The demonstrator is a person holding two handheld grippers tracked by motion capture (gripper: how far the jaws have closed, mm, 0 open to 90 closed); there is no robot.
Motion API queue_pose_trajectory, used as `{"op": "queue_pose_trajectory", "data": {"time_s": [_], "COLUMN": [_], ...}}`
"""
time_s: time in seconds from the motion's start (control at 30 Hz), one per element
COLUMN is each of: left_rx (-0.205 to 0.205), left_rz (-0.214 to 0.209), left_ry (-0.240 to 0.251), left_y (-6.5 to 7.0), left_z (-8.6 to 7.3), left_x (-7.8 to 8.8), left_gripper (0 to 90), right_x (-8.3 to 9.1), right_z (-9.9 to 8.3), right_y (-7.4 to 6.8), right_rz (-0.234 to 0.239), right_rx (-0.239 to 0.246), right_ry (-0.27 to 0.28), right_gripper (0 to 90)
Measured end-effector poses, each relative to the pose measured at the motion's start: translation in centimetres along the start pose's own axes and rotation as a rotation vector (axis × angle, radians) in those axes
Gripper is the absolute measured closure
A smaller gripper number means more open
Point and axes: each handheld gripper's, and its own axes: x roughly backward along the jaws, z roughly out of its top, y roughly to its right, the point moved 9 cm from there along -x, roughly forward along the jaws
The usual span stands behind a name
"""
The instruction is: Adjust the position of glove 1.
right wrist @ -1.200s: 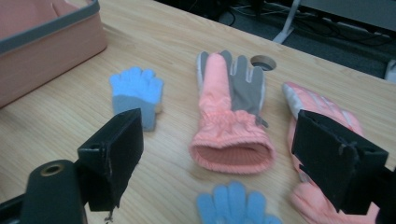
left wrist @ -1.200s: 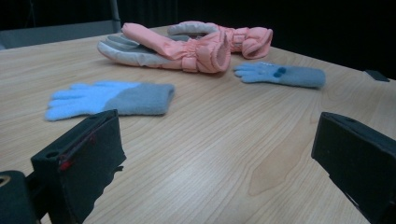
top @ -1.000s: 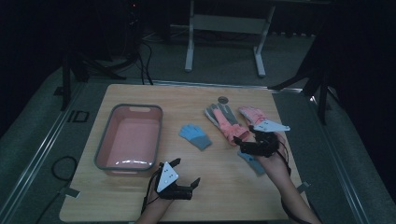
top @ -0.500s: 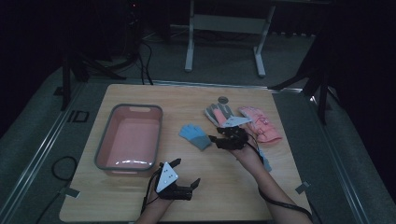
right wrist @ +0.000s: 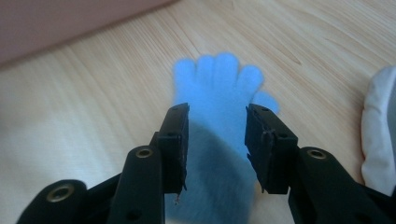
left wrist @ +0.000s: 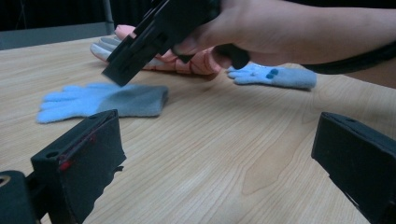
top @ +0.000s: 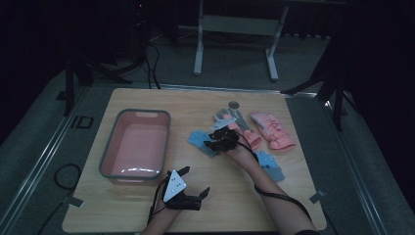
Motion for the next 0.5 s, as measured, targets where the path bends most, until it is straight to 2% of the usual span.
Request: {"op": "queue_pose_trajectory", "data": {"time_s": [0.1, 0.2, 0.27, 0.3, 0.33, 0.4, 0.43, 0.5], "left_rx": [0.0, 0.002, 0.001, 0.0, -0.002, 0.001, 0.002, 0.006], "left_rz": [0.0, -0.006, -0.007, -0.007, -0.007, -0.006, -0.005, -0.003], "left_ry": [-0.001, -0.003, -0.004, -0.004, -0.003, -0.003, -0.003, 0.0], "left_y": [0.0, 0.0, 0.0, 0.0, 0.0, 0.0, 0.0, 0.0], "left_z": [0.0, 0.0, 0.0, 0.0, 0.0, 0.0, 0.0, 0.0], "left_x": [0.0, 0.0, 0.0, 0.0, 0.0, 0.0, 0.0, 0.0], "left_gripper": [2.2, 2.2, 2.2, 2.2, 2.2, 2.2, 2.2, 2.2], "right_x": [-1.1, -1.7, -2.5, -2.5, -2.7, -3.0, -3.3, -3.4], "right_z": [0.0, 0.1, -0.1, -0.1, 0.0, -0.2, -0.5, -0.5], "right_y": [0.3, 0.5, 0.6, 0.6, 0.5, 0.5, 0.5, 0.4], "right_rz": [0.007, 0.019, 0.061, 0.061, 0.095, 0.101, 0.084, 0.072], "right_rx": [0.01, -0.004, -0.02, -0.02, -0.046, -0.056, -0.043, -0.041], "right_ry": [-0.025, -0.033, -0.044, -0.044, -0.032, -0.043, -0.056, -0.049], "right_gripper": [60.5, 60.7, 62.6, 62.6, 63.2, 63.7, 65.4, 68.1]}}
